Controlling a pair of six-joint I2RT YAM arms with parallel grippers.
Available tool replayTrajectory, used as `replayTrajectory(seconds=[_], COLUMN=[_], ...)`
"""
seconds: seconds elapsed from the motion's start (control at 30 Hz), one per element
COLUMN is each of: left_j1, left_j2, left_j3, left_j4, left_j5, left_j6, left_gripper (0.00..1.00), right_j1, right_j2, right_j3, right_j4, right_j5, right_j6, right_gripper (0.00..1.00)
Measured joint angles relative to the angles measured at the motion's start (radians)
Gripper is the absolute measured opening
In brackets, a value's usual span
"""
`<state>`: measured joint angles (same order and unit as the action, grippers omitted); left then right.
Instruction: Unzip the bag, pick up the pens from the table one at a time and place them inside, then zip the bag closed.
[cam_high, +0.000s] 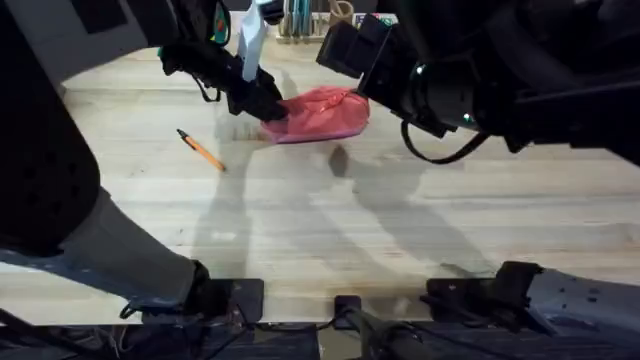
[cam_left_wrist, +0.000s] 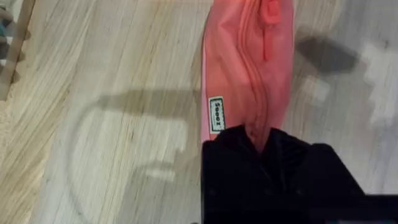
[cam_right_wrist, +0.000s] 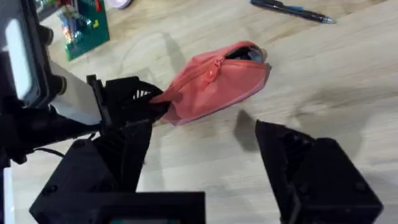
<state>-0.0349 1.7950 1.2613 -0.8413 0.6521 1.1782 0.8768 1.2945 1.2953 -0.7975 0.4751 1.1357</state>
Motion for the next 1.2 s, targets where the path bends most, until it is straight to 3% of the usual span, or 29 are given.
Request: replayTrajectory(seconds=[0.87,1.2], left_j1=[0.0,0.0], left_j2=[0.0,0.0], left_j3=[0.0,0.0], left_j4=[0.0,0.0], left_j5=[0.001,0.002], left_j6=[0.0,0.0], left_gripper=[0.042,0.042], right_j1=[-0.003,-0.051], right_j2=[0.262,0.341], right_j3=[0.0,0.0], right_j4=[0.156,0.228], right_j5=[0.0,0.001], right_j6=[0.067,0.101], right_gripper=[0.996,0.996])
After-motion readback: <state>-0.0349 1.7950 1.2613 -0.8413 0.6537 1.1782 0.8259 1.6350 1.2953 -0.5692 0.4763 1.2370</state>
